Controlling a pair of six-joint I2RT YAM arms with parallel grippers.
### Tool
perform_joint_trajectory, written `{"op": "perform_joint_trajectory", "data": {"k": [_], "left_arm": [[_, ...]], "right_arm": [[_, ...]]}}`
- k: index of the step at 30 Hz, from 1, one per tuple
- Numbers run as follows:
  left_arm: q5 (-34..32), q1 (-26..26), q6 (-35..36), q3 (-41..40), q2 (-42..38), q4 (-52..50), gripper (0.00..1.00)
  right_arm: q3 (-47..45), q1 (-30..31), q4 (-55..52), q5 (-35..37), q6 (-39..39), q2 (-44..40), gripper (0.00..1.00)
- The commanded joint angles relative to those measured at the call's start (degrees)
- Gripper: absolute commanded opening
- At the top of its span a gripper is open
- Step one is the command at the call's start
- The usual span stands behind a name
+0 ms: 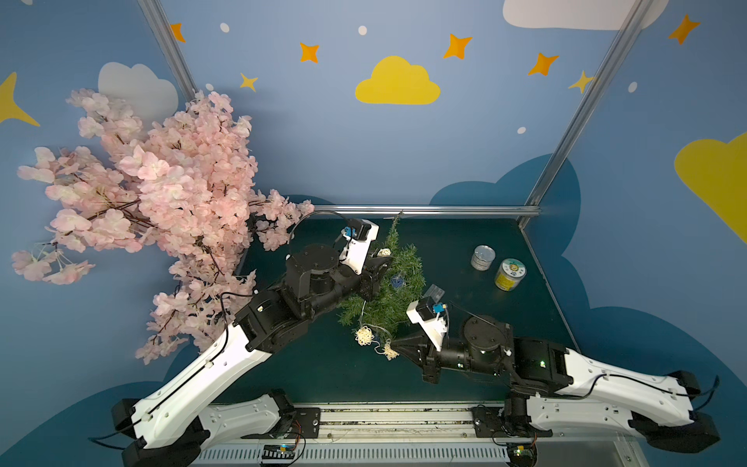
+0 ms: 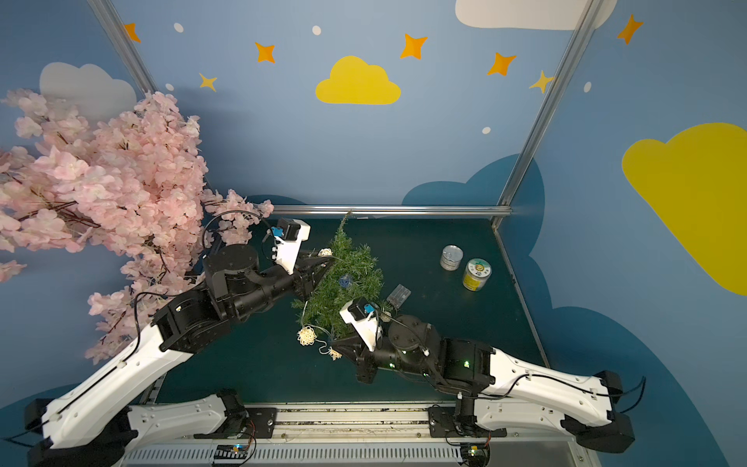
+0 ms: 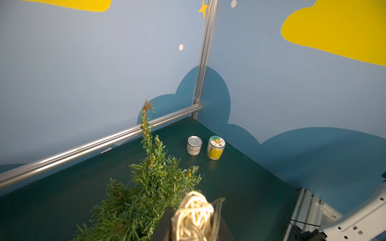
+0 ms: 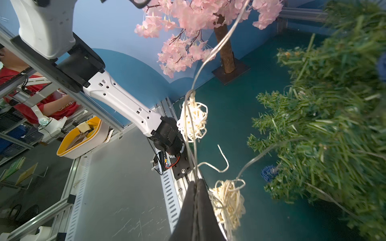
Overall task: Remove string lights from the small christmas tree
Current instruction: Remove the light string from the Christmas tree.
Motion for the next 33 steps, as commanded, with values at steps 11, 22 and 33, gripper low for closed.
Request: {"op": "perform_joint_trajectory", "data": {"k": [11, 22, 33], "left_arm": [[5.6, -0.1, 1.7, -1.5, 1.4, 0.9, 0.35], [9.1, -4.4, 3.0, 0.3, 7.7, 4.4, 0.37], [9.3, -6.6, 3.5, 3.1, 12.5, 7.7, 0.46]], "right_arm": [[-5.5, -6.3, -20.1, 14.6, 8.8, -14.0, 0.0], [-0.2, -19.6, -24.0, 15.8, 4.9, -15.1, 0.0], [10.0, -31.6, -23.9, 13.3, -2.5, -10.6, 0.0]]}}
